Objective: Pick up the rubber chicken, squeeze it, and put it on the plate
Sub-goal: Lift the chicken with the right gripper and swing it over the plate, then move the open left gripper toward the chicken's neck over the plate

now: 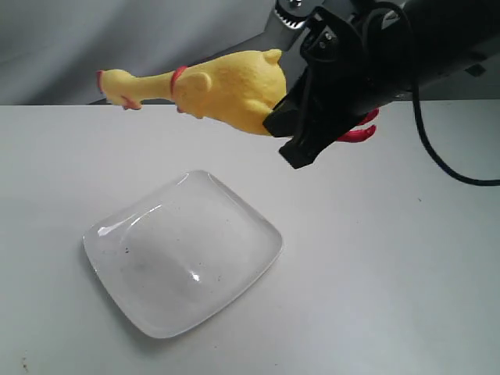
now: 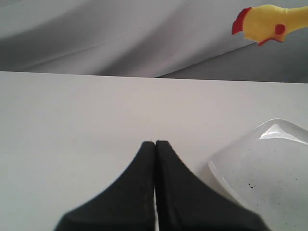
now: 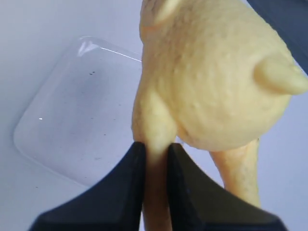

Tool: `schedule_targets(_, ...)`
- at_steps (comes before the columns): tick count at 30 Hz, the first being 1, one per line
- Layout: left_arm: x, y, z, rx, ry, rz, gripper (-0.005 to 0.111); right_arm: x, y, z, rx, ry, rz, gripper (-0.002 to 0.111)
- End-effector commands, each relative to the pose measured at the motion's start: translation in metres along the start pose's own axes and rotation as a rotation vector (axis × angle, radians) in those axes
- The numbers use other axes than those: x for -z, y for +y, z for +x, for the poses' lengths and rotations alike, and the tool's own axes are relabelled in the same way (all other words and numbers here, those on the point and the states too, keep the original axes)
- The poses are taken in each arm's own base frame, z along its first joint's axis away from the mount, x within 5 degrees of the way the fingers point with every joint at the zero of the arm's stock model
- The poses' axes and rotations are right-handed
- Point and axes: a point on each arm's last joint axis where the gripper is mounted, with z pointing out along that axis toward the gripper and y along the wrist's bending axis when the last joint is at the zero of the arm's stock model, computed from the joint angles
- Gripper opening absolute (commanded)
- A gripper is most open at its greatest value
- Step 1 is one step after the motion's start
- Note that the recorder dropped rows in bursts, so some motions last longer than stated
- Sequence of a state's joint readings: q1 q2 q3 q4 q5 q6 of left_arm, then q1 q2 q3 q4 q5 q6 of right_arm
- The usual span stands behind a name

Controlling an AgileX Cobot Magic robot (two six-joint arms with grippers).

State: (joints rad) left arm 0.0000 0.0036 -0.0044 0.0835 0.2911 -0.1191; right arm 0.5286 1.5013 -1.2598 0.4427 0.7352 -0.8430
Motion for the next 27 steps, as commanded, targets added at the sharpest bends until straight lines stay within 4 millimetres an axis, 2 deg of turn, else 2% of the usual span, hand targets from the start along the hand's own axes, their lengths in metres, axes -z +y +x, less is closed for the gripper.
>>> schedule_targets(1,0.000,0.001,-0.005,-0.081,-0.073,-0.009,0.000,-0.002,0.023,-0.012,0.033,-0.032,-0.048,0.000)
schedule_targets(6,0.002,-0.001,-0.018,-0.225,-0.214,-0.016,0.000,-0.006,0.036,-0.017,0.066,-0.043,-0.072,0.000)
schedule_targets(12,0.002,-0.001,-0.019,-0.249,-0.224,-0.017,0.000,-0.007,0.041,-0.019,0.075,-0.045,-0.084,0.000)
schedule_targets(14,0.004,-0.003,-0.025,-0.263,-0.301,-0.002,0.000,-0.007,0.041,-0.019,0.073,-0.048,-0.084,0.000)
schedule_targets(15,0.005,-0.005,-0.030,-0.115,-0.350,0.032,0.000,-0.007,0.041,-0.019,0.075,-0.050,-0.081,0.000)
schedule_targets(17,0.007,-0.004,-0.035,0.343,-0.398,0.118,0.000,-0.007,0.040,-0.019,0.078,-0.054,-0.075,0.000)
schedule_targets(18,0.008,-0.004,-0.037,0.496,-0.413,0.149,0.000,-0.007,0.040,-0.020,0.078,-0.056,-0.073,0.000)
schedule_targets(23,0.014,-0.002,-0.047,0.818,-0.509,0.260,0.000,-0.007,0.040,-0.020,0.080,-0.059,-0.070,0.000)
schedule_targets(27,0.008,-0.004,-0.036,1.027,-0.362,0.267,0.000,-0.007,0.039,-0.021,0.089,-0.071,-0.053,0.000)
